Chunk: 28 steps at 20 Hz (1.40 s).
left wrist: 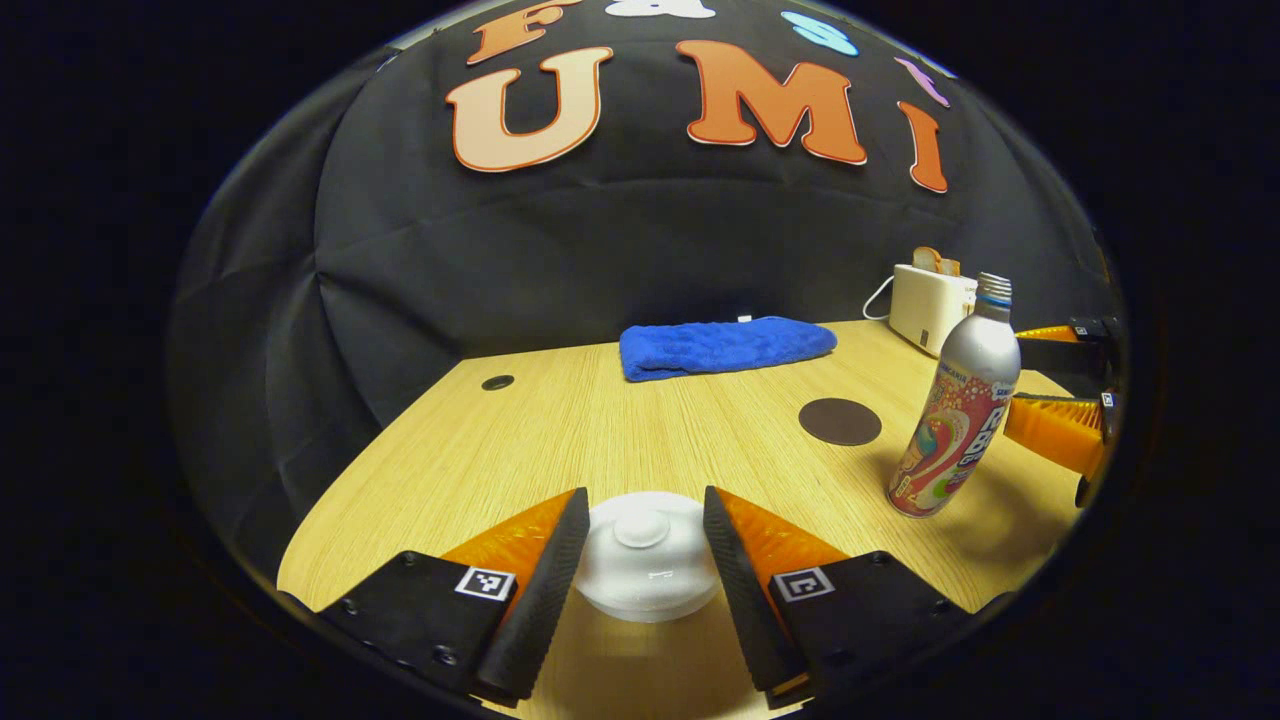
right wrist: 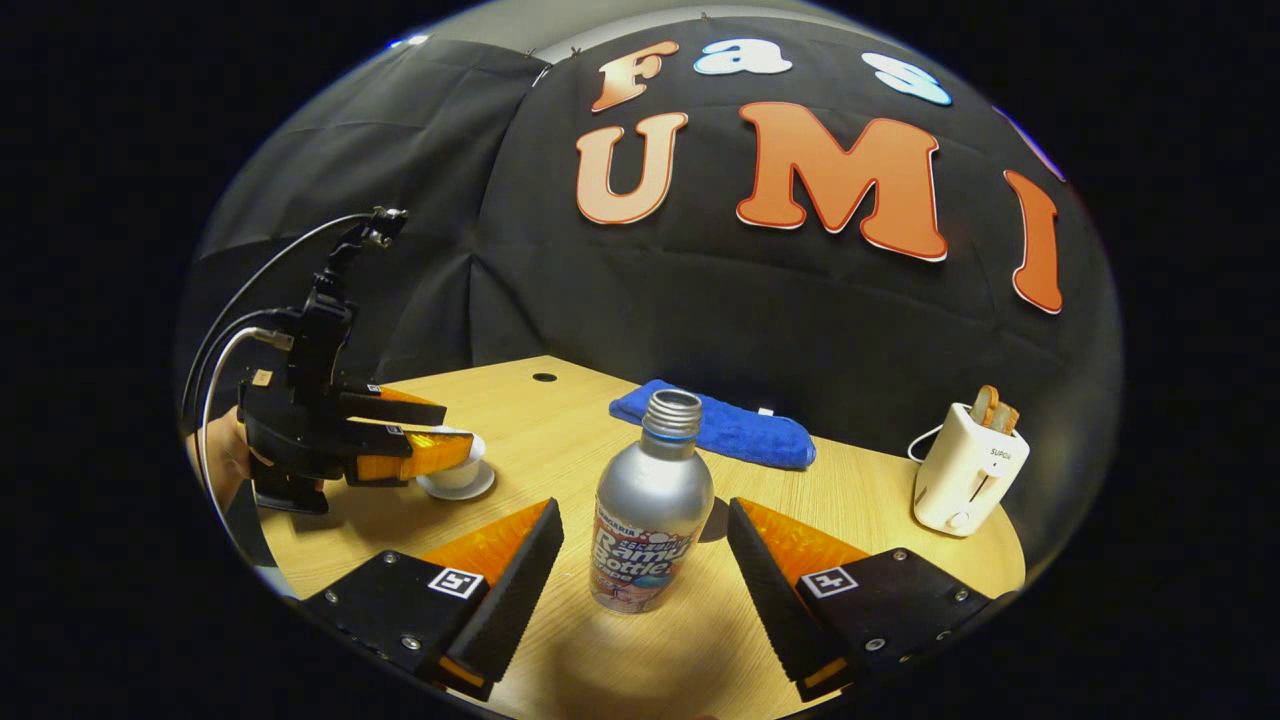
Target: Open the teacup lid with one hand, grasp the water bottle and pour water into the teacup with the other hand; after pouring, place the water bottle on the coaster and then close the teacup lid.
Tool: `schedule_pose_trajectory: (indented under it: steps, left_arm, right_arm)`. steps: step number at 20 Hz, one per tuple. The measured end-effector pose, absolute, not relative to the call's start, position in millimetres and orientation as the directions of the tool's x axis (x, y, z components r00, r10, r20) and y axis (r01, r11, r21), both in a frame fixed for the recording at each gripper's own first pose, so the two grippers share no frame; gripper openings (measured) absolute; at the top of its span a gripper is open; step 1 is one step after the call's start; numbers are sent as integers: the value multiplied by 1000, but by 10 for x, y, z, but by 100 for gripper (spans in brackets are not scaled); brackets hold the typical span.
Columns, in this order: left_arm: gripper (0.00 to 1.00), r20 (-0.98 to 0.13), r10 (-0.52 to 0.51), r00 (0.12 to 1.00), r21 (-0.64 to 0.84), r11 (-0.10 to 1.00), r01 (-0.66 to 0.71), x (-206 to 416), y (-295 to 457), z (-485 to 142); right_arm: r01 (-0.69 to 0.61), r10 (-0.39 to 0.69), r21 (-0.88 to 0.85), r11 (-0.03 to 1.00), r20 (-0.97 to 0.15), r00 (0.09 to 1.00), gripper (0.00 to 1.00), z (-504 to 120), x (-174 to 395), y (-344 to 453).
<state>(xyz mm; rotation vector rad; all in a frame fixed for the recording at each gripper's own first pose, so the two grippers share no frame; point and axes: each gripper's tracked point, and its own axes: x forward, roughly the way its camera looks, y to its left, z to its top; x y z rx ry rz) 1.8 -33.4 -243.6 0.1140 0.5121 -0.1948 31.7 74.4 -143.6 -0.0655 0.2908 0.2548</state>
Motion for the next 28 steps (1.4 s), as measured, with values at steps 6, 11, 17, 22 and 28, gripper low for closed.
schedule_pose_trajectory:
  steps: [6,11,17,22,28]
  left_arm:
    - [64,-486,-156,860,69,974,216,49,-331,-2417]
    - [47,-485,-134,864,93,975,203,93,-287,-2426]
    - [35,-484,-130,865,93,976,198,109,-279,-2434]
    - [29,-431,-130,893,73,981,177,168,-242,-2328]
    - [28,-369,-151,917,67,980,188,162,-270,-2161]
  right_arm:
    - [-252,235,-21,967,-299,925,99,-1539,375,758]
    - [-237,219,-24,971,-303,928,99,-1550,399,719]
    - [-231,214,-22,973,-307,928,99,-1581,427,718]
    - [-233,216,-17,972,-321,922,99,-1644,453,733]
    - [-253,230,-18,967,-361,904,99,-1798,471,821]
